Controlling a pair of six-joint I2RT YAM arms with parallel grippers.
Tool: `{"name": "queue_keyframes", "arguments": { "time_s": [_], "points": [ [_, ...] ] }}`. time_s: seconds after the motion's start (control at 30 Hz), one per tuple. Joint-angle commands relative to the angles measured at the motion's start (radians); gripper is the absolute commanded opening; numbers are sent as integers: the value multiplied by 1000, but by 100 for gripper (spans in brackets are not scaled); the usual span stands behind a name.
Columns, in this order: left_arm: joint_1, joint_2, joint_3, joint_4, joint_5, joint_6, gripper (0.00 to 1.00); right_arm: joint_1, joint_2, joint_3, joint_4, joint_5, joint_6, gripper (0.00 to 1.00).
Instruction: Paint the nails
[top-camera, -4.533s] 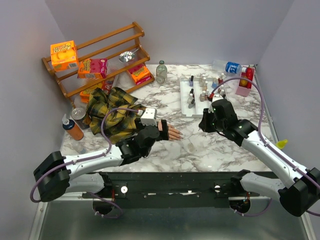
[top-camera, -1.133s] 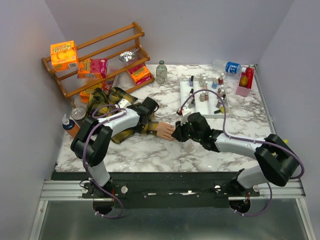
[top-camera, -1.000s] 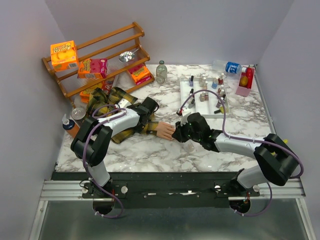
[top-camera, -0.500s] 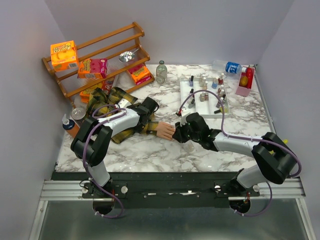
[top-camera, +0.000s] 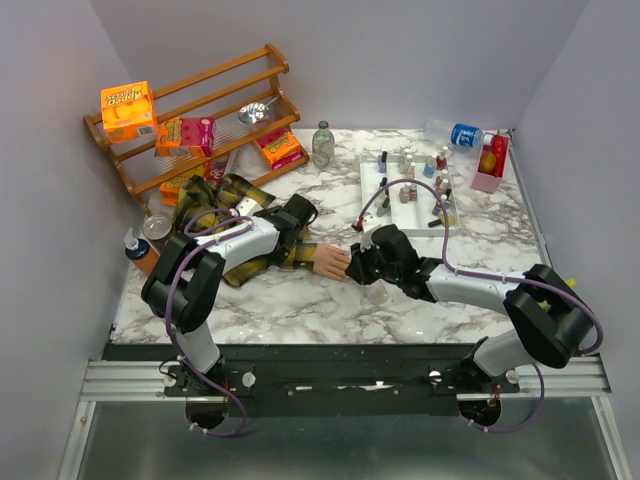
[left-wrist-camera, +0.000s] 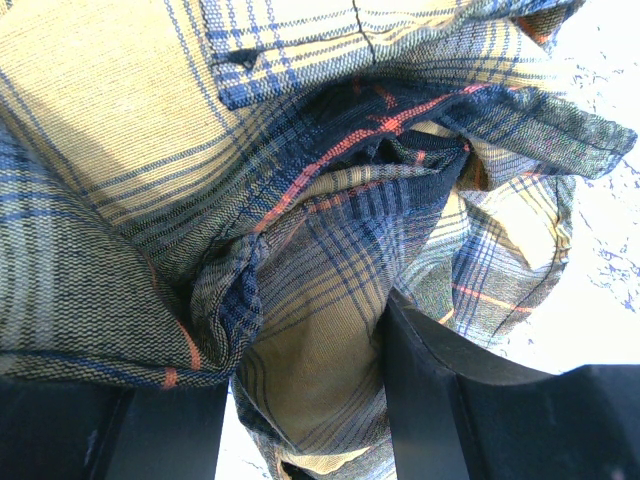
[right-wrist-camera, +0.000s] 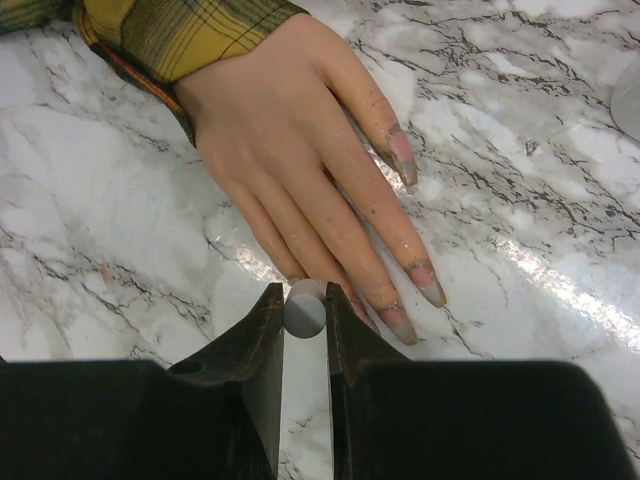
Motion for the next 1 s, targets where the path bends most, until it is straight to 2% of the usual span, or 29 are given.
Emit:
{"name": "queue_keyframes", "arguments": {
  "time_s": [0.0, 0.63, 0.97],
  "points": [
    [6, 33, -24, 15, 32, 26, 53, 11, -8, 11, -15, 36, -16, 1],
    [6, 31, -25, 15, 32, 26, 53, 11, -73, -29, 14, 19, -19, 1],
    [6, 33, -24, 16, 35, 30, 52, 11, -33, 2, 17, -13, -23, 1]
  ]
}}
